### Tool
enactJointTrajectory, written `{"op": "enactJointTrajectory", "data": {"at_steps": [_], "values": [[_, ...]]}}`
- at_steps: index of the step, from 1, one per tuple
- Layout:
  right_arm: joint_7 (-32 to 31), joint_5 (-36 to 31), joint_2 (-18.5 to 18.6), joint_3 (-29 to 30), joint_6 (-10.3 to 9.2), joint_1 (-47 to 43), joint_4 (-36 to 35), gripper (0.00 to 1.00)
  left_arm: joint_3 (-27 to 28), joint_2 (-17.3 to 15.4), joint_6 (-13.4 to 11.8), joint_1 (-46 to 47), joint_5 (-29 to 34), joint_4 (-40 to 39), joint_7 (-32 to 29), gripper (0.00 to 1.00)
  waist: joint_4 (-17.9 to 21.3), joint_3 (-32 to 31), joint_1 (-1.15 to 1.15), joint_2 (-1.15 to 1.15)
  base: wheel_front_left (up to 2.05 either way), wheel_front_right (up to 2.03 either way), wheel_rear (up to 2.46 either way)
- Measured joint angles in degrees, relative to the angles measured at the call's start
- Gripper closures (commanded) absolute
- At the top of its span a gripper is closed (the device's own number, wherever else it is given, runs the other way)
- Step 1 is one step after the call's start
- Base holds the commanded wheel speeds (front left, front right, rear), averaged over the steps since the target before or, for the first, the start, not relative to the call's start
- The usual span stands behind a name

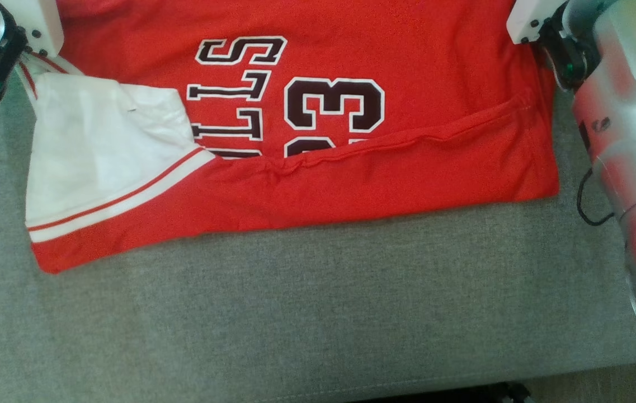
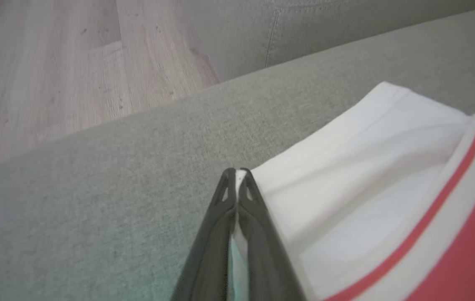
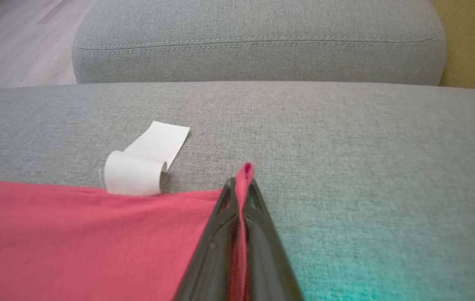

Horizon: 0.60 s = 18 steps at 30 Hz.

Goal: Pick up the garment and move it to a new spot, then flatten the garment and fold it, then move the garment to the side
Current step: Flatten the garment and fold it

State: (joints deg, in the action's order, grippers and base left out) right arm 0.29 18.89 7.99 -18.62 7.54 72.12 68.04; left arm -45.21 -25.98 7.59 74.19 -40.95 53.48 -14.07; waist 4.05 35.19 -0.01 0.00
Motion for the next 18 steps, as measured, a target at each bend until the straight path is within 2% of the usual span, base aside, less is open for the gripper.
{"op": "enactJointTrajectory", "data": {"at_steps": [6,14,18], "values": [[0.5,1.1,0.7,-1.6,0.00,-0.3,1.4,1.00,-1.5,0.2,0.0,1.0,0.0,0.3,9.7,1.00,-0.6,-1.9,0.00,0.00,0.00,0.00,0.00],[2.3,2.8,3.9,-3.3,0.00,-0.4,1.3,1.00,-2.5,0.7,0.0,3.1,1.7,2.3,25.0,1.00,-1.7,-5.4,0.01,0.00,0.00,0.00,0.00],[3.6,3.9,4.8,-3.9,0.00,0.1,1.3,1.00,-2.3,1.7,0.0,3.4,2.8,2.9,28.2,1.00,-2.1,-6.6,0.01,0.00,0.00,0.00,0.00]]}}
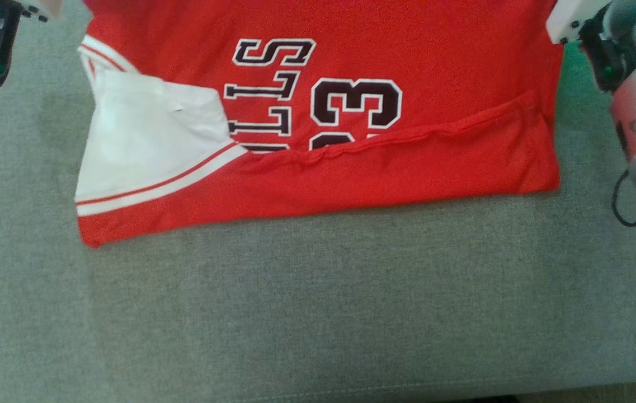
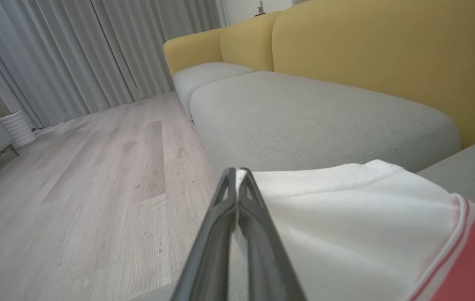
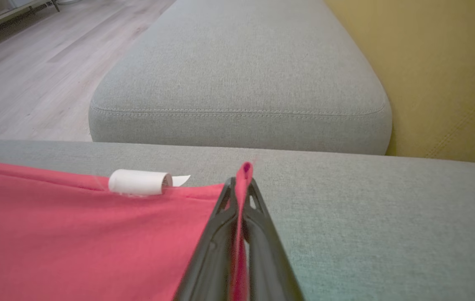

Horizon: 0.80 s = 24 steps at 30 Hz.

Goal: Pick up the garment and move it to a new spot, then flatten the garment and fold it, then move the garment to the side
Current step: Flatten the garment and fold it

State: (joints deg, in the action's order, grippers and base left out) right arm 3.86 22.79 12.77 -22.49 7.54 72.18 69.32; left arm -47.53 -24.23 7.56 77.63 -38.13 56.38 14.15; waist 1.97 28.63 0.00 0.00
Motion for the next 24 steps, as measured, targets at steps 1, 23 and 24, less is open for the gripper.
{"op": "enactJointTrajectory", "data": {"at_steps": [1,23,24], "values": [[0.3,0.2,0.3,-0.2,0.00,0.0,0.0,1.00,0.2,0.2,0.0,0.0,0.5,-0.1,0.1,1.00,-0.1,-0.2,0.00,0.00,0.00,0.00,0.00],[0.2,12.3,2.8,-9.6,0.00,-12.4,-5.6,1.00,0.3,-3.3,0.0,-18.7,1.1,-14.4,0.3,1.00,-1.6,-11.9,0.01,0.00,0.00,0.00,0.00],[-0.2,13.2,3.3,-10.1,0.00,-13.4,-6.1,1.00,-1.2,-4.1,0.0,-20.0,0.0,-15.7,-0.5,1.00,-1.8,-12.8,0.01,0.00,0.00,0.00,0.00]]}}
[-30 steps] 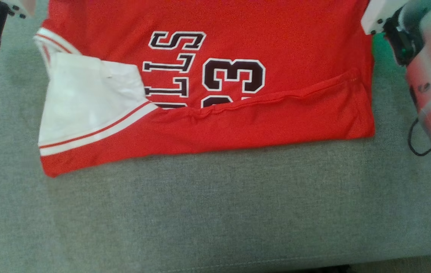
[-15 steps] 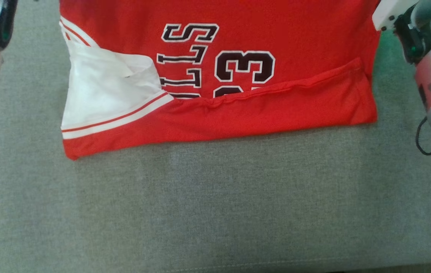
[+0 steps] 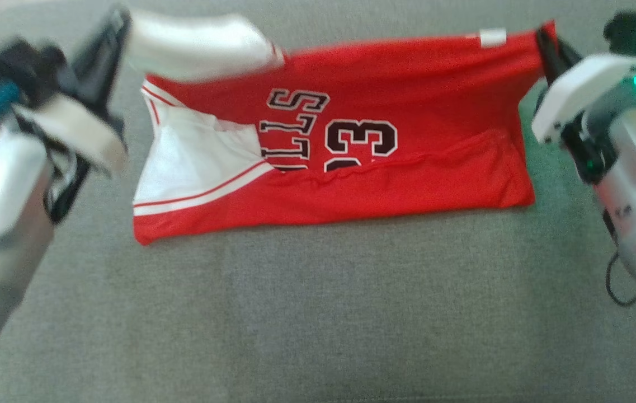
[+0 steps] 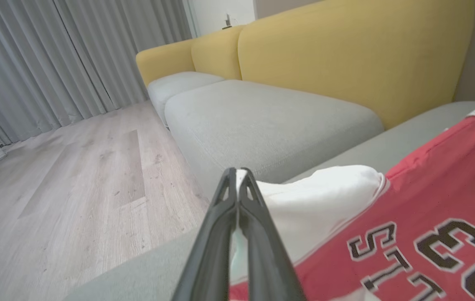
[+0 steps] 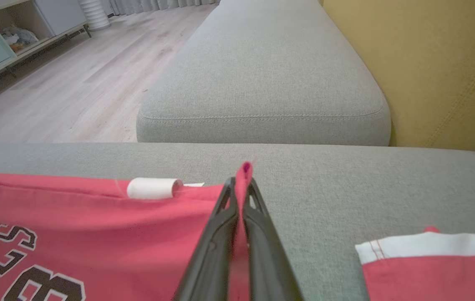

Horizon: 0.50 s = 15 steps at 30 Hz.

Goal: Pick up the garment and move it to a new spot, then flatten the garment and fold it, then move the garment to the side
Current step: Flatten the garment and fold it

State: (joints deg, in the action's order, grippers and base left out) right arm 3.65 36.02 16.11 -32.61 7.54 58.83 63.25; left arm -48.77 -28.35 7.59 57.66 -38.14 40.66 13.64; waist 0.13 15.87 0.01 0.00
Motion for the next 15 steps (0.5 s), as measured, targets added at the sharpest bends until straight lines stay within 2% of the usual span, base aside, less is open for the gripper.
{"op": "enactJointTrajectory", "data": {"at_steps": [7,15], "values": [[-5.7,5.5,2.6,-4.4,0.00,-7.6,-3.5,1.00,-9.2,-7.2,0.0,-9.1,-6.7,-10.2,-5.8,1.00,-1.3,-4.8,0.00,0.00,0.00,0.00,0.00],[-13.1,10.3,7.0,-10.8,0.00,-14.0,-8.6,1.00,-12.8,-10.6,-0.2,-14.5,-8.3,-15.1,-8.1,1.00,-2.1,-6.5,-0.01,0.00,0.00,0.00,0.00]]}}
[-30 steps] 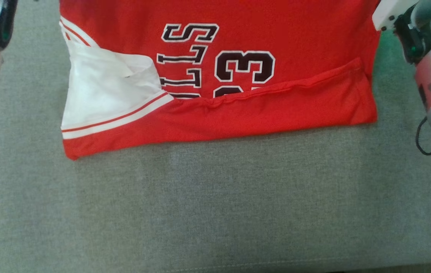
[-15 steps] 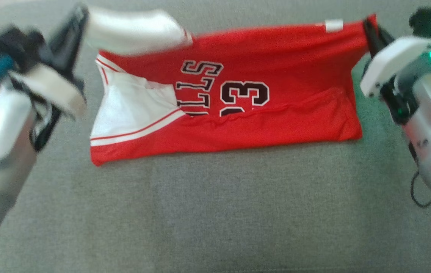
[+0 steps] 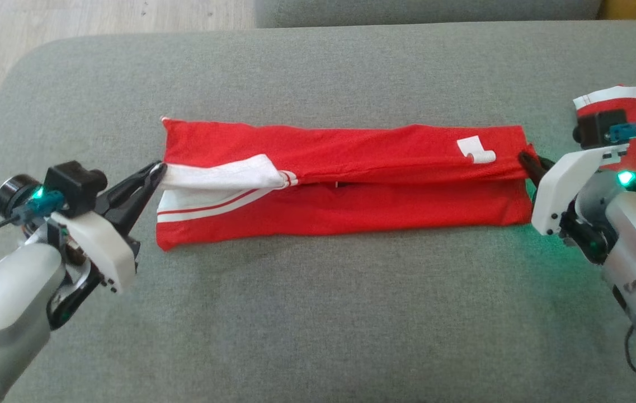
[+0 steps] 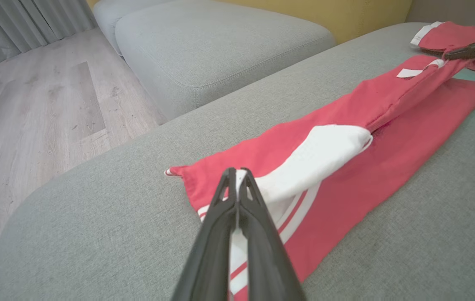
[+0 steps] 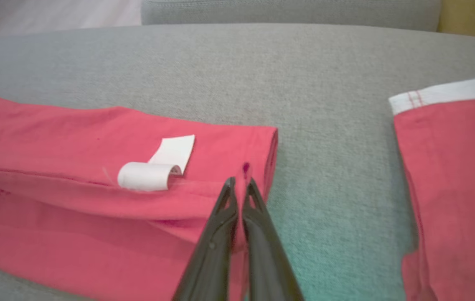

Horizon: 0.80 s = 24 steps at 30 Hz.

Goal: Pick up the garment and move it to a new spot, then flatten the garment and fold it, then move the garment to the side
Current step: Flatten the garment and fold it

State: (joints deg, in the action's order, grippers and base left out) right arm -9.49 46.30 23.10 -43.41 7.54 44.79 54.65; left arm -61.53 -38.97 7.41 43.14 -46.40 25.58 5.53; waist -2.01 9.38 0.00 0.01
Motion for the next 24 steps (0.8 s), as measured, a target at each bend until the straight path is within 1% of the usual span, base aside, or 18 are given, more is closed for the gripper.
{"op": "enactJointTrajectory", "data": {"at_steps": [5,11,16,17,18,19,20,21,23,24], "values": [[-3.3,1.8,1.5,-3.0,0.00,-0.2,-2.7,1.00,-1.3,-0.1,-0.4,-0.2,0.5,-0.2,0.0,1.00,0.1,0.5,0.00,0.00,0.00,0.00,0.00],[-7.9,3.4,3.5,-6.5,0.00,-1.2,-4.7,1.00,-3.3,0.0,-0.4,-1.4,1.3,-0.1,-1.9,1.00,0.1,0.5,-0.01,0.00,0.00,0.00,0.00],[-9.9,4.6,4.8,-8.4,0.00,-1.6,-6.0,1.00,-4.2,-0.1,-0.4,-2.8,-1.2,-0.3,-5.5,1.00,0.1,-0.1,0.00,0.00,0.00,0.00,0.00],[-9.9,4.6,4.9,-8.6,0.00,-1.8,-6.0,0.29,-4.5,-0.1,-0.4,-2.9,-1.8,-0.4,-6.5,1.00,0.1,-0.2,0.00,0.00,0.00,0.00,0.00],[-9.9,4.7,4.9,-8.6,0.00,-2.0,-6.0,0.00,-5.0,-0.3,-0.3,-3.0,-2.1,-0.5,-7.2,1.00,0.1,-0.3,0.00,0.00,0.00,0.00,0.00],[-9.9,5.3,4.9,-8.6,0.00,-2.1,-6.0,0.00,-5.1,-0.3,-0.3,-3.2,-2.2,-0.7,-7.3,0.66,0.2,-0.4,0.00,0.00,0.00,0.00,0.00],[-9.7,5.8,4.9,-8.6,0.00,-2.1,-6.0,0.00,-5.1,-0.4,-0.4,-3.4,-2.3,-0.8,-7.0,0.03,0.2,-0.5,0.00,0.00,0.00,0.00,0.00],[-9.2,5.8,5.0,-8.4,0.00,-2.1,-6.0,0.00,-5.0,-0.4,-0.8,-3.5,-2.5,-0.8,-6.8,0.00,0.2,-0.7,0.00,0.00,0.00,0.00,0.00],[-6.9,5.8,5.0,-7.7,0.00,-2.1,-6.0,0.00,-4.5,-0.4,-1.8,-3.5,-2.5,-0.8,-5.3,0.00,0.2,-1.0,-0.01,0.00,0.00,0.00,0.00],[-6.9,5.8,5.0,-7.7,0.00,-2.1,-6.0,0.00,-4.5,-0.4,-1.8,-3.5,-2.5,-0.8,-5.3,0.00,0.2,-1.0,-0.01,0.00,0.00,0.00,0.00]]}}
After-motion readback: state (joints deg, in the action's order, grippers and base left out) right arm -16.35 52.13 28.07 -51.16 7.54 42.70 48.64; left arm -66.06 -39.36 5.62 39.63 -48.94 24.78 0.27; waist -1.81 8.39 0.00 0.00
